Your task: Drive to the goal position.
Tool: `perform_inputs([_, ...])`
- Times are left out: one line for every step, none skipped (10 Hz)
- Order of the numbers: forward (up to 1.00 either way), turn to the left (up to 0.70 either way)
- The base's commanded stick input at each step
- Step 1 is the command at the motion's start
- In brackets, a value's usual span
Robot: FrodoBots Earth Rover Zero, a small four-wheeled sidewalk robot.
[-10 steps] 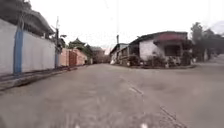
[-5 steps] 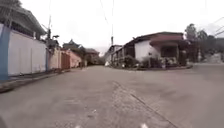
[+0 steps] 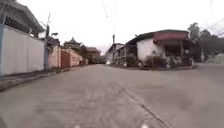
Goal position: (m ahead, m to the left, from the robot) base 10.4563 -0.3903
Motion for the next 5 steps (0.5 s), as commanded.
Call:
perform_inputs([1.0,0.0])
perform_inputs([1.0,0.0])
perform_inputs([1.0,0.0])
perform_inputs([1.0,0.0])
perform_inputs([1.0,0.0])
